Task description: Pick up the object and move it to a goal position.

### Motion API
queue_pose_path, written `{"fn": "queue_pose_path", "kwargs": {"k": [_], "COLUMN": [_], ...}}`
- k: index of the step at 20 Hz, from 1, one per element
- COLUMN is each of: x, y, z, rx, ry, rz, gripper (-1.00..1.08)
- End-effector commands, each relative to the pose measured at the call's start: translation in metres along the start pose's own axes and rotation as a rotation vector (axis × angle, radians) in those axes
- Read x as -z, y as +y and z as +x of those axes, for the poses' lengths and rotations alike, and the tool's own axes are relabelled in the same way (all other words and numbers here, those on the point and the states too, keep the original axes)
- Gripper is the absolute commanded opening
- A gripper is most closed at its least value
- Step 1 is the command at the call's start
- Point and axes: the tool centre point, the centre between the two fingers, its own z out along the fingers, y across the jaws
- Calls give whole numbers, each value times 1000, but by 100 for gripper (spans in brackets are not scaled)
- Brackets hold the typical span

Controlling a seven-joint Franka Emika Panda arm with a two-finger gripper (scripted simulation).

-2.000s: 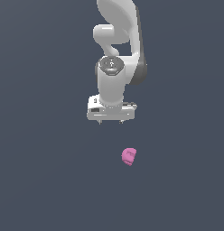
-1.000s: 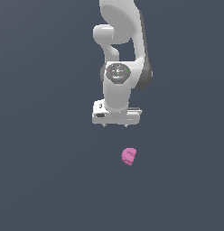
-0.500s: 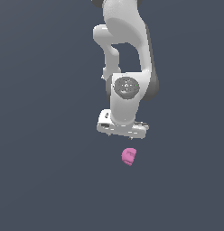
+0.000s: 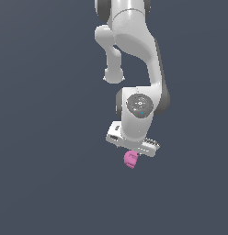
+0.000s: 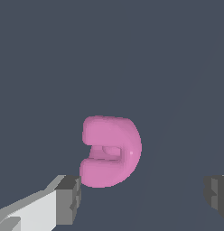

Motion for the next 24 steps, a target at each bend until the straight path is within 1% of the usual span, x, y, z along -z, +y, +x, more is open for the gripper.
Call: {"fn": "queue_pose_path", "kwargs": {"k": [1,7,14,24], "x": [-4,-10,-14,-60], "y": [-7,-16,-17,-17], "z": [5,10,10,9], "rx": [-33,-73,-74,-78], "ry": [4,9,9,10], "rz": [2,4,4,5], "gripper": [100,100,100,100]}}
